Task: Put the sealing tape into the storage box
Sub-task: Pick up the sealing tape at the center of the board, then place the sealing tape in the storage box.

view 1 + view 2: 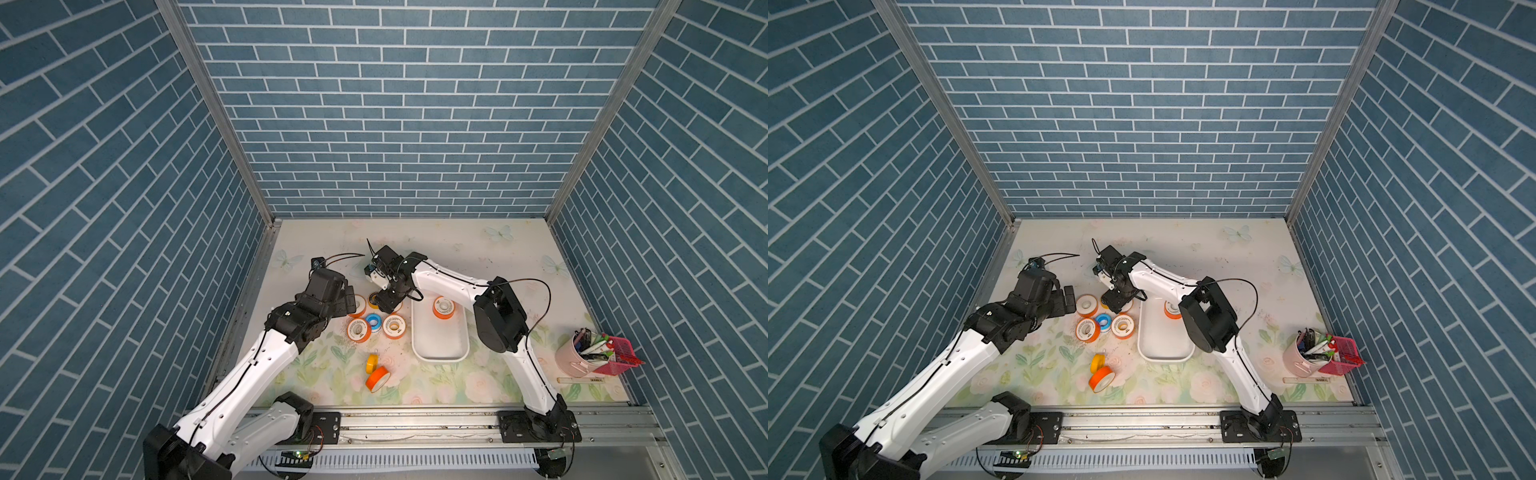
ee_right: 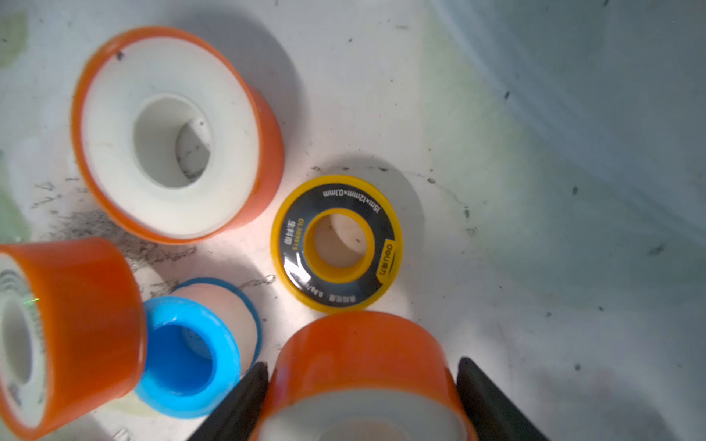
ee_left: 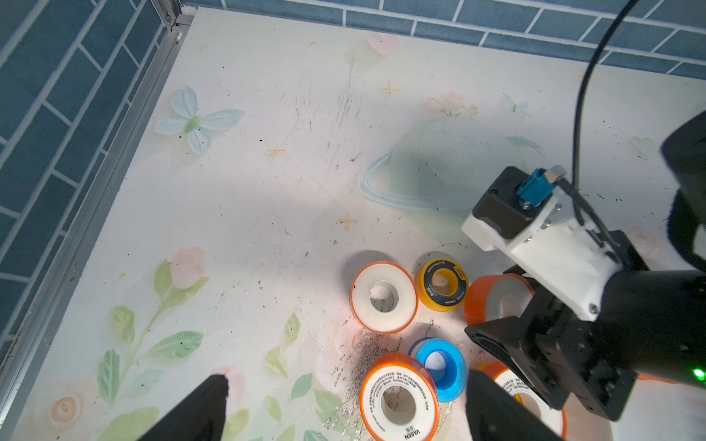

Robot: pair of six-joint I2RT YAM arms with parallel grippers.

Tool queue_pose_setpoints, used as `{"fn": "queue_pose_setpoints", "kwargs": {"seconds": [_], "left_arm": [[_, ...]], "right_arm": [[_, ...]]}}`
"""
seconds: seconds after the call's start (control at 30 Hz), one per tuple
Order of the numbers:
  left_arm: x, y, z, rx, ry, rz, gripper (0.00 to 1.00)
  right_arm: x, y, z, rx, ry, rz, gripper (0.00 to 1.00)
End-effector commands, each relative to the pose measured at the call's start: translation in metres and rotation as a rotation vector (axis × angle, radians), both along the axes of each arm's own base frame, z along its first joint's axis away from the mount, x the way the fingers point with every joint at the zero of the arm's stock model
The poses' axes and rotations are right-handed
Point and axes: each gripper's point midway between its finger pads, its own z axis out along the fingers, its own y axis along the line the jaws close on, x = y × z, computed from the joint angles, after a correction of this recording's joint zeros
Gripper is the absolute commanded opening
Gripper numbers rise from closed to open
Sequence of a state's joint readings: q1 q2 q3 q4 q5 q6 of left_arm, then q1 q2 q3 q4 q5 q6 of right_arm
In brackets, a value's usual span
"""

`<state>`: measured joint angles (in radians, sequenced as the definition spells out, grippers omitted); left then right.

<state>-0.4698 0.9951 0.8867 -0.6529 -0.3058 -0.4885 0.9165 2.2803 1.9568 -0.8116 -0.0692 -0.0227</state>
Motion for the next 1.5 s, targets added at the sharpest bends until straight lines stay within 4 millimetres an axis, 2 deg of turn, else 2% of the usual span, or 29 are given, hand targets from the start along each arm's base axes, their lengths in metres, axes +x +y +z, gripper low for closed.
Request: {"fn": "queue_pose_setpoints", "kwargs": {"seconds": [0.0, 0.17, 0.33, 0.47, 0.67, 0.8, 1.07, 1.33, 1.47], "left_arm": [[-0.001, 0.003, -0.004, 0.014, 0.01, 0.005, 1.0], [-0.001, 0.003, -0.004, 0.011, 0.007, 0.004, 1.0], [-0.001, 0.002, -0.004, 0.01, 0.007, 0.0, 1.0], [-0.001, 0.002, -0.003, 0.008, 0.006, 0.001, 1.0], [-0.001, 0.001, -0.003, 0.002, 0.005, -0.004, 1.0], [0.0, 0.002, -0.005, 0.007, 0.012, -0.003, 1.0], [0.0, 0.002, -0.006, 0.011, 0.015, 0.001, 1.0], [0.0, 0.002, -0.008, 0.015, 0.022, 0.002, 1.0], [0.0, 0.002, -0.007, 0.014, 0.018, 0.002, 1.0]], "right_arm": [[0.0, -0.003, 0.071, 0.094, -0.091, -0.029, 0.58], [-0.007, -0.028, 0.11, 0.139, -0.166, -0.069, 0.55], [-0.019, -0.072, 0.122, 0.183, -0.206, -0.143, 0.55], [-0.033, -0.11, 0.106, 0.186, -0.195, -0.2, 0.54], [-0.06, -0.139, 0.063, 0.138, -0.121, -0.218, 0.53], [-0.067, -0.143, 0.039, 0.112, -0.086, -0.216, 0.53], [-0.061, -0.135, 0.007, 0.073, -0.049, -0.215, 0.53], [-0.059, -0.131, -0.008, 0.053, -0.03, -0.208, 0.59], [-0.058, -0.129, -0.01, 0.049, -0.027, -0.207, 0.7]]}}
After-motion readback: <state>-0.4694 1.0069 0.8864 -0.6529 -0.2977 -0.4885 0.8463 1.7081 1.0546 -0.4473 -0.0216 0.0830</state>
